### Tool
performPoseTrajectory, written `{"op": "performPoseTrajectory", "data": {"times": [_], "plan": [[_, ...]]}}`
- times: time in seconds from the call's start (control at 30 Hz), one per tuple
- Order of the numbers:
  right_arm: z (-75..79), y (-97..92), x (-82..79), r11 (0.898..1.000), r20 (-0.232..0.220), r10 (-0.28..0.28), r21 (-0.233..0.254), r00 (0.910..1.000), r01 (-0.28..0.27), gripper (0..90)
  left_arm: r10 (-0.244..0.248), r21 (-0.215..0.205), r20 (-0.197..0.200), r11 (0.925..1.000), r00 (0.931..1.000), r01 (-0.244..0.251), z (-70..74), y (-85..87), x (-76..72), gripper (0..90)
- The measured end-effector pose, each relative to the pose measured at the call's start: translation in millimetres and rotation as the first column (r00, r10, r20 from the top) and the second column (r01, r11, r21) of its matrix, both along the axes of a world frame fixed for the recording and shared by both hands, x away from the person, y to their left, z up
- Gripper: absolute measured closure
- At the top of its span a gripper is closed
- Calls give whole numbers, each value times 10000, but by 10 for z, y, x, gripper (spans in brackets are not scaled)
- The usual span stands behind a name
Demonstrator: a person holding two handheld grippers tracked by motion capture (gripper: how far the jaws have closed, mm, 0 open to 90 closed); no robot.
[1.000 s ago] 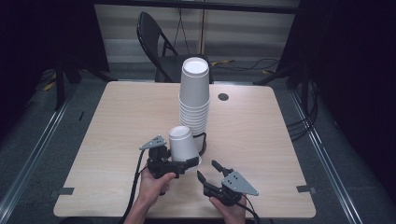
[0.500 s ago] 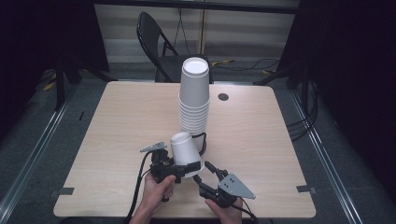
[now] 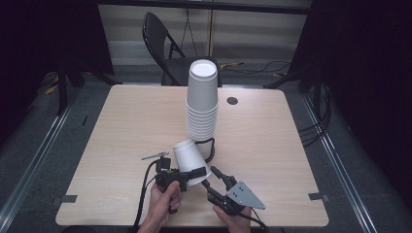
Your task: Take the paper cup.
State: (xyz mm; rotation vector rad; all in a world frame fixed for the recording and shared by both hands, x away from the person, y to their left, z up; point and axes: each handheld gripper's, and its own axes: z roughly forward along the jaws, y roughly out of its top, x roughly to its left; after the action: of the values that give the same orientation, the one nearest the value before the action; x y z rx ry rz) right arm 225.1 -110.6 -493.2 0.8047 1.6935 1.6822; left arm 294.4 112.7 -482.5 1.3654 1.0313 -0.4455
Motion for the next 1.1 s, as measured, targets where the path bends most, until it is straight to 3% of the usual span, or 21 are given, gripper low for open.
{"op": "performPoseTrajectory", "data": {"times": [0.27,0.4,0.63,0.93,1.1], "plan": [[-9,31,40,9998,443,-164,-125,9989,170,650,25,-321,-392,9995,9992,-38,-55,-51,-70,127],[-1,38,92,9999,421,-131,39,9990,130,685,-177,-480,-512,9987,9985,152,-66,-76,-90,127],[14,98,141,9999,648,-147,-11,9978,148,702,-367,-524,-402,9980,9985,346,-58,-116,-131,125],[16,105,156,9982,840,-450,-364,9954,482,810,-566,-534,-207,9970,9982,555,-64,-119,-117,108],[11,102,166,9974,763,-490,-484,9959,528,846,-360,-670,-108,9971,9993,352,-43,-108,-94,107]]}}
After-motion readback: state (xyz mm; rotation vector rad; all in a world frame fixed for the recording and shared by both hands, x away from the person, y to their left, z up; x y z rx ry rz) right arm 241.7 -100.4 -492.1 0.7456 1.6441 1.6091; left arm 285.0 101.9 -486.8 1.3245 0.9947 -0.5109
